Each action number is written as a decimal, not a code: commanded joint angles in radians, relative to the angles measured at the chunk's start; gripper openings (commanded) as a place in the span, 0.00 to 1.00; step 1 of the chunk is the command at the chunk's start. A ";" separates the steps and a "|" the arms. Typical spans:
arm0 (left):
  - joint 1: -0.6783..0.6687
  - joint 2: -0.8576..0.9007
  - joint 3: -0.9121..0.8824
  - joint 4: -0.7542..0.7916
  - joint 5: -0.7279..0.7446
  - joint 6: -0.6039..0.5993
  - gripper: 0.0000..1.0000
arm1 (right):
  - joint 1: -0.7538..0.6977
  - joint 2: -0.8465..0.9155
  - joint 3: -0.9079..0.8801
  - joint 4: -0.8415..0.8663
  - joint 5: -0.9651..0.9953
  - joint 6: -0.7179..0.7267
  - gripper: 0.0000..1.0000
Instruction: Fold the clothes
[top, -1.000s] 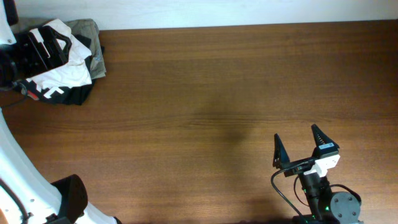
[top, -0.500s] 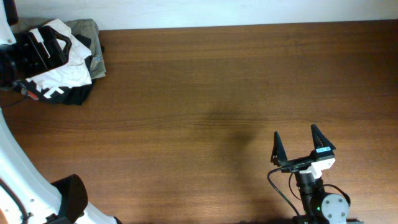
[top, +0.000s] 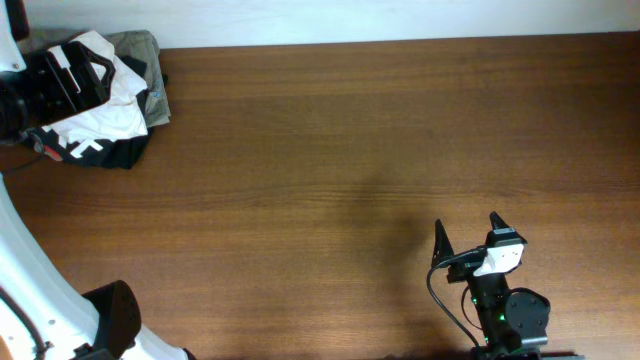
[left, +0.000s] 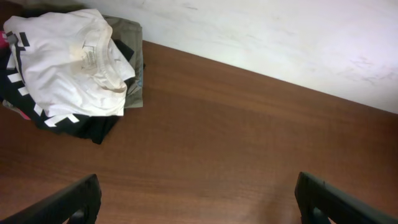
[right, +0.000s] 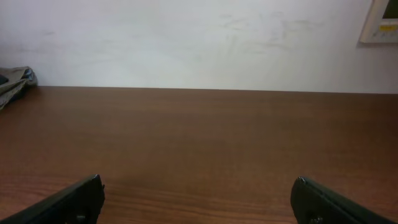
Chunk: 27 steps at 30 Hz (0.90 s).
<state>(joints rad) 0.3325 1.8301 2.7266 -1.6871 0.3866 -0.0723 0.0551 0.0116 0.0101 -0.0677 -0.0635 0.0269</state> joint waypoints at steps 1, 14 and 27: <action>0.004 -0.019 0.001 0.000 0.010 0.005 0.99 | 0.010 -0.008 -0.005 -0.007 0.016 0.012 0.99; 0.004 -0.019 0.001 0.000 0.010 0.005 0.99 | 0.010 -0.008 -0.005 -0.007 0.016 0.012 0.99; -0.003 -0.045 -0.074 0.000 0.010 0.005 0.99 | 0.010 -0.008 -0.005 -0.007 0.016 0.012 0.99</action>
<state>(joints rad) 0.3325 1.8301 2.7255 -1.6871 0.3866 -0.0723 0.0551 0.0120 0.0101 -0.0677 -0.0635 0.0277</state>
